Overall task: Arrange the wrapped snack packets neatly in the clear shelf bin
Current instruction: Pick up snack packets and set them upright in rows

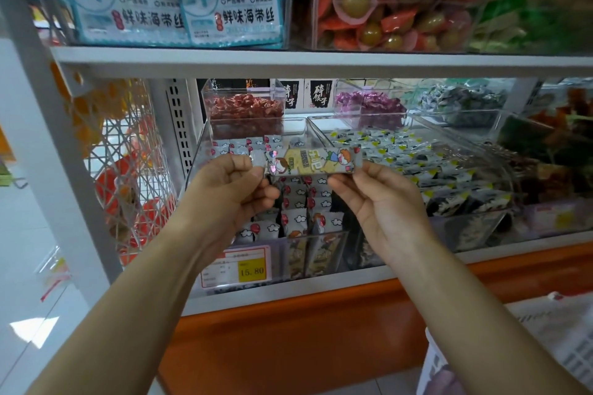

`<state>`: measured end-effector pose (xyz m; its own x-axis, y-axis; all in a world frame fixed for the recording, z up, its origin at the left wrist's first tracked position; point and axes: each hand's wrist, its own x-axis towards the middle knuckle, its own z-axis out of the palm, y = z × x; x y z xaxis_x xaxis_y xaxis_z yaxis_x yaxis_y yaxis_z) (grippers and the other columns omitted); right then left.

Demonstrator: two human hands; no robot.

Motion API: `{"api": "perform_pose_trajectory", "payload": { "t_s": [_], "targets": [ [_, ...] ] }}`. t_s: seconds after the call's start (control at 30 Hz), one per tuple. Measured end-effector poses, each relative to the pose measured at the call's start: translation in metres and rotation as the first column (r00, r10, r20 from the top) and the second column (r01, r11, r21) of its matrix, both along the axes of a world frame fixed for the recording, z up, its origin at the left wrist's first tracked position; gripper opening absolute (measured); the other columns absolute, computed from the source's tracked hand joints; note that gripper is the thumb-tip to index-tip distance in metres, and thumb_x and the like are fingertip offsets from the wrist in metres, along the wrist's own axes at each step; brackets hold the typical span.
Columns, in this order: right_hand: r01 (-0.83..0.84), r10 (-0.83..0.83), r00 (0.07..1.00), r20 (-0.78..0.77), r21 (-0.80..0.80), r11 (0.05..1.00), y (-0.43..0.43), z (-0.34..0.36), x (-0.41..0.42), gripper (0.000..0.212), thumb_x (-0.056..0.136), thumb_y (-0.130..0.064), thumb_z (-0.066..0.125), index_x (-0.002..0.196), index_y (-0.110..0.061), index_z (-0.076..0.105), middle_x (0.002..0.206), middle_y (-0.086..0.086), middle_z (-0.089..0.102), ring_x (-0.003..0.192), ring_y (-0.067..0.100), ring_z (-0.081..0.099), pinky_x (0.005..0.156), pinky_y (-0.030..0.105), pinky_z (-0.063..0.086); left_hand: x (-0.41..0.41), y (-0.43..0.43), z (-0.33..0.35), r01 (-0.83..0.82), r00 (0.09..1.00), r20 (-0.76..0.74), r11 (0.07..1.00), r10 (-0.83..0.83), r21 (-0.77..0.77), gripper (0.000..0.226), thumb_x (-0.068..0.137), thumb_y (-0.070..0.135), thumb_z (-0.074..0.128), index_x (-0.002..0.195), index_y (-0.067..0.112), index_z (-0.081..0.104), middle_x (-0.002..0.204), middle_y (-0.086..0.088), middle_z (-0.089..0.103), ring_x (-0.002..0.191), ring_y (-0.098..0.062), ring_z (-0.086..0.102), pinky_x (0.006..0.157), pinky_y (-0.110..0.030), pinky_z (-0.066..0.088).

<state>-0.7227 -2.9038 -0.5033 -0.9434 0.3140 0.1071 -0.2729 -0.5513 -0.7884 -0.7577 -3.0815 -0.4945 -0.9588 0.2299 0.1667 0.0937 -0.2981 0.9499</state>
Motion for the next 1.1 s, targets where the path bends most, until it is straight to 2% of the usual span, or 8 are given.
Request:
{"api": "perform_pose_trajectory", "payload": {
  "t_s": [0.27,0.37,0.47,0.53,0.6,0.67,0.83,1.1],
  "targets": [
    [0.046,-0.043,0.999,-0.023,0.127,0.991,0.0,-0.003,-0.002,0.013,0.094,0.007,0.044,0.095,0.003,0.056,0.089,0.013,0.063,0.07,0.016,0.071,0.065,0.024,0.057,0.001,-0.001,-0.002,0.016,0.998,0.058,1.0,-0.016,0.0,0.012,0.092,0.002,0.048,0.082,0.007,0.05,0.074,-0.008,0.059,0.065,-0.017,0.068,0.056,-0.021,0.055],
    [0.043,-0.038,0.999,-0.035,0.132,0.99,0.001,-0.003,-0.001,0.009,0.094,-0.001,0.048,0.09,-0.001,0.056,0.078,0.008,0.066,0.064,0.018,0.069,0.061,0.028,0.057,0.002,-0.001,-0.002,0.052,0.994,0.096,0.998,-0.055,0.036,0.009,0.088,0.01,0.057,0.08,0.006,0.053,0.079,-0.008,0.062,0.068,-0.017,0.067,0.056,-0.022,0.053],
    [0.042,-0.031,0.998,-0.061,0.191,0.981,0.0,-0.003,0.001,0.012,0.09,-0.017,0.057,0.082,-0.008,0.056,0.07,-0.001,0.064,0.064,0.02,0.068,0.055,0.027,0.055,0.0,-0.001,-0.006,-0.028,1.0,-0.007,0.994,0.028,-0.106,0.012,0.085,0.014,0.061,0.078,0.008,0.054,0.072,-0.004,0.065,0.067,-0.012,0.065,0.06,-0.02,0.053],
    [0.093,-0.074,0.994,-0.078,0.29,0.952,0.001,-0.005,0.0,0.01,0.087,-0.014,0.062,0.082,-0.007,0.057,0.073,-0.001,0.061,0.064,0.015,0.066,0.056,0.024,0.055,-0.001,-0.003,-0.007,-0.064,0.997,-0.057,0.982,0.054,-0.18,0.014,0.08,0.015,0.066,0.083,0.008,0.055,0.076,-0.004,0.068,0.073,-0.016,0.067,0.067,-0.024,0.053],
    [0.113,-0.091,0.992,-0.082,0.327,0.938,0.002,-0.005,-0.001,0.004,0.087,-0.004,0.061,0.088,-0.007,0.059,0.084,0.004,0.064,0.067,0.013,0.068,0.06,0.023,0.055,-0.001,-0.003,-0.006,-0.045,0.998,-0.06,0.981,0.034,-0.189,0.033,0.069,0.026,0.072,0.091,0.007,0.056,0.083,-0.005,0.07,0.079,-0.018,0.068,0.069,-0.025,0.054],
    [0.105,-0.082,0.994,-0.078,0.362,0.926,0.002,-0.006,-0.003,0.016,0.088,0.002,0.057,0.096,-0.011,0.061,0.099,0.011,0.064,0.076,0.015,0.07,0.066,0.024,0.056,0.001,-0.002,-0.004,-0.048,0.997,-0.066,0.982,0.037,-0.184,0.046,0.062,0.032,0.071,0.098,0.008,0.056,0.09,-0.007,0.071,0.081,-0.017,0.069,0.067,-0.021,0.054],
    [0.109,-0.059,0.991,-0.118,0.477,0.872,0.0,-0.008,-0.001,0.023,0.087,-0.002,0.06,0.094,-0.021,0.071,0.106,0.008,0.066,0.087,0.017,0.07,0.071,0.024,0.056,0.002,-0.004,-0.002,-0.065,0.993,-0.105,0.981,0.046,-0.183,0.029,0.082,0.012,0.064,0.108,0.026,0.061,0.091,-0.002,0.068,0.082,-0.015,0.07,0.074,-0.021,0.055],
    [0.228,-0.194,0.974,-0.122,0.566,0.792,0.0,-0.006,0.002,0.025,0.082,-0.01,0.067,0.067,-0.029,0.07,0.084,0.001,0.07,0.088,0.027,0.066,0.08,0.052,0.055,0.009,-0.005,0.004,-0.018,0.984,-0.172,0.949,-0.039,-0.314,0.026,0.082,0.002,0.062,0.104,0.017,0.063,0.1,-0.001,0.065,0.083,-0.014,0.07,0.07,-0.014,0.053]
  ]
}}
